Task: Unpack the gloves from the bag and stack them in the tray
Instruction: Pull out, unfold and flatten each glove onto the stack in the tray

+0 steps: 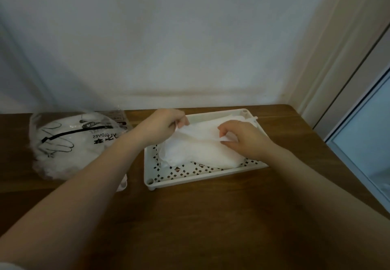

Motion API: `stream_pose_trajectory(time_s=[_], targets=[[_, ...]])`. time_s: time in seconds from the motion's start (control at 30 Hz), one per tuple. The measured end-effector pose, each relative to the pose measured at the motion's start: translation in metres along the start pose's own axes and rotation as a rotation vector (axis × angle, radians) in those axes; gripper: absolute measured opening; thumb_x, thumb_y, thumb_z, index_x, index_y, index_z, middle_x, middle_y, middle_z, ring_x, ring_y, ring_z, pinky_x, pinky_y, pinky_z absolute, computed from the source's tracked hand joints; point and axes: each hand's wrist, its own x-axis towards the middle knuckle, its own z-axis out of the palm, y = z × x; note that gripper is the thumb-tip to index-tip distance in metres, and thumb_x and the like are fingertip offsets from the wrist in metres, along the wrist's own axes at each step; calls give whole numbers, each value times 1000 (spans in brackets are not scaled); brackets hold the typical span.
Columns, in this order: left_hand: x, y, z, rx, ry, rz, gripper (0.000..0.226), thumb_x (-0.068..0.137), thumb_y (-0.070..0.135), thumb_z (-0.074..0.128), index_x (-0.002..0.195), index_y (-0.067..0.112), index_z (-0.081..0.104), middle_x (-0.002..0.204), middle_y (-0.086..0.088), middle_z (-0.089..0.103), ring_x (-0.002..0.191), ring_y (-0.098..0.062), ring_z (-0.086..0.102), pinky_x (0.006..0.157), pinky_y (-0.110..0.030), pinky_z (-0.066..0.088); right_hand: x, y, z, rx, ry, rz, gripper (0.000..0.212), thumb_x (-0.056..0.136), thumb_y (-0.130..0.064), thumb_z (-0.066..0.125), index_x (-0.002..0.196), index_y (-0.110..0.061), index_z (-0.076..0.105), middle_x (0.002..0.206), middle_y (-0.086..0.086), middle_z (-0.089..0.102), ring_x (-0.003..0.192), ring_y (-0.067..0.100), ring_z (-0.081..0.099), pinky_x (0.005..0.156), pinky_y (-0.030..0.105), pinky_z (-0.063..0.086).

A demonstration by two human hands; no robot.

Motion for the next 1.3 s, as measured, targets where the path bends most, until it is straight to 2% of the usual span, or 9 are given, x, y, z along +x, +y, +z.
stream_pose_trajectory(time_s=[0.13,0.27,0.37,0.5,0.6,0.7,0.8,1.07,1.3], targets=[[-10,-6,3,184,-43,90,45,78,-18,42,56,20,35,117,-8,63,113,-22,56,88,-30,42,-6,-8,8,-57,-121,65,14,94,-34,50,99,-21,53,126,1,53,116,23,48,96,31,37],[-19,-19,8,225,-22,113,45,79,-14,48,56,23,35,138,-9,49,120,-24,51,94,-34,42,-7,-6,13,-125,-355,192,62,90,-63,19,124,-23,51,160,2,2,146,28,-4,116,49,-5],[-24,-15,15,303,-163,-17,43,85,-6,47,59,27,37,151,-1,30,124,-19,45,87,-27,39,-4,1,23,104,-199,314,93,80,-73,3,143,-12,35,149,0,33,146,24,-3,116,48,-8],[-31,-4,18,322,-296,-123,28,91,7,44,68,24,49,154,1,25,134,-15,34,94,-27,33,-2,-4,37,-84,-131,321,43,92,-56,37,99,-24,64,155,-5,21,145,32,-7,113,52,-12],[-44,2,12,274,-130,-105,22,92,13,43,104,18,61,151,-1,29,140,-17,20,112,-33,18,-4,-15,37,-164,-90,369,33,83,-58,56,69,-28,58,158,-3,12,143,34,-14,109,56,-16],[-72,8,3,169,157,-86,29,94,15,43,120,18,54,127,1,52,112,-13,49,93,-31,41,-8,-29,35,-207,159,329,35,82,-61,54,80,-27,60,155,0,21,144,29,-12,110,54,-15],[-102,7,-6,333,53,-93,24,96,28,43,116,23,55,103,8,57,82,-7,52,67,-22,43,-9,-54,38,-196,327,146,26,90,-50,51,89,-25,59,153,2,27,145,24,-4,113,47,-10],[-136,-19,-13,363,-399,-371,43,89,25,54,131,30,48,136,7,42,123,-13,41,103,-35,39,8,-110,63,-25,220,-150,15,94,-33,52,92,-23,63,147,-2,37,144,18,10,114,36,1],[-134,-12,-25,449,-256,-338,25,97,31,45,100,12,61,104,-2,58,95,-17,57,79,-24,45,3,-124,69,121,179,-201,16,95,-25,52,95,-17,66,131,-1,54,128,15,40,105,28,26]])
